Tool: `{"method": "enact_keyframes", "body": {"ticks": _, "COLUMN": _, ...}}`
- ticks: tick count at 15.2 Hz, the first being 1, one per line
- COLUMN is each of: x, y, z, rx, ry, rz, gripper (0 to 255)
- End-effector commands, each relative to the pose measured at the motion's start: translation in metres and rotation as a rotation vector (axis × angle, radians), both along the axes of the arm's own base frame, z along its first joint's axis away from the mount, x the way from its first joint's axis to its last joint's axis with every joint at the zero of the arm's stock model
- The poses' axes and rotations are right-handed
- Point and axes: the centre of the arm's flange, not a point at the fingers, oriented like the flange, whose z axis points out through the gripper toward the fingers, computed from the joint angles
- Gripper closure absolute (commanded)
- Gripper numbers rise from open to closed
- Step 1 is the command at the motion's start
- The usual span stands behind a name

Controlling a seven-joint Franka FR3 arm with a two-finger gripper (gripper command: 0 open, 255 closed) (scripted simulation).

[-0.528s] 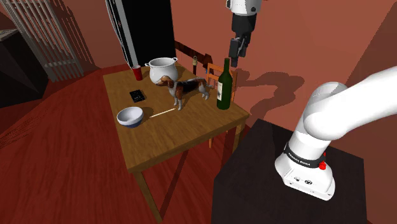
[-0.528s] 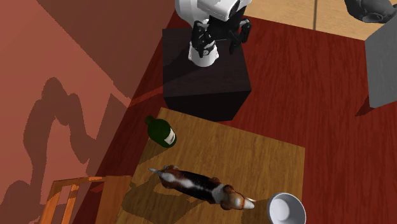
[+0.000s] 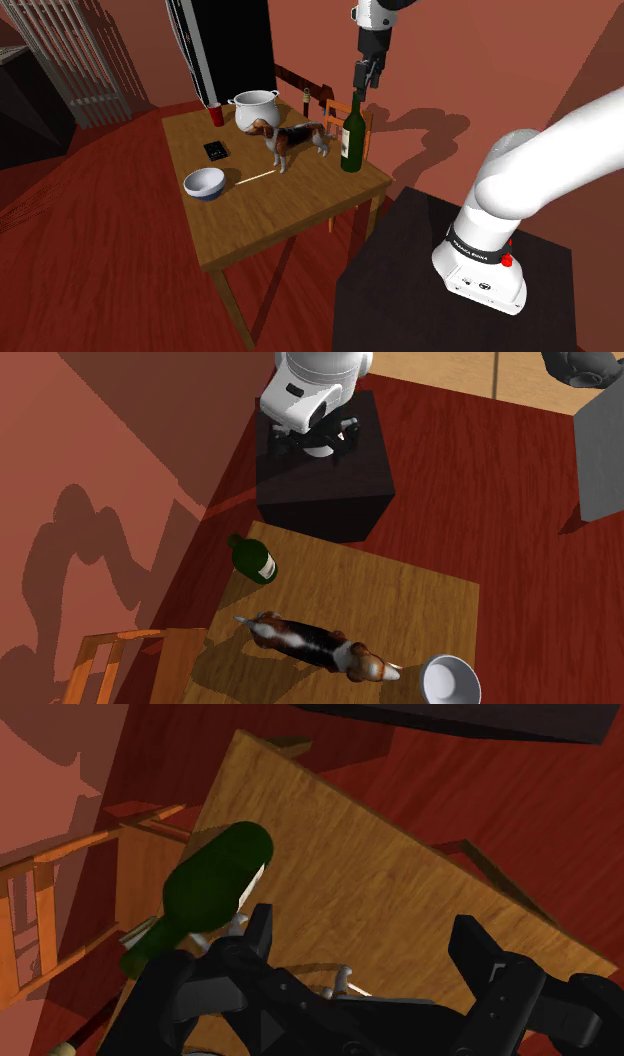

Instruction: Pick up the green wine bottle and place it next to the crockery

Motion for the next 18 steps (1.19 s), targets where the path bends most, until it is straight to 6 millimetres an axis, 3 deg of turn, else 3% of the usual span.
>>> {"method": "enact_keyframes", "body": {"ticks": 1, "x": 0.014, "y": -0.025, "z": -0.007, "rx": 0.005, "ry": 0.000, "rz": -0.007, "gripper": 0}}
{"method": "enact_keyframes", "body": {"ticks": 14, "x": 0.109, "y": -0.166, "z": -0.054, "rx": 0.042, "ry": 0.005, "rz": -0.051, "gripper": 0}}
{"method": "enact_keyframes", "body": {"ticks": 18, "x": 0.110, "y": -0.167, "z": -0.075, "rx": 0.042, "ry": 0.005, "rz": -0.051, "gripper": 0}}
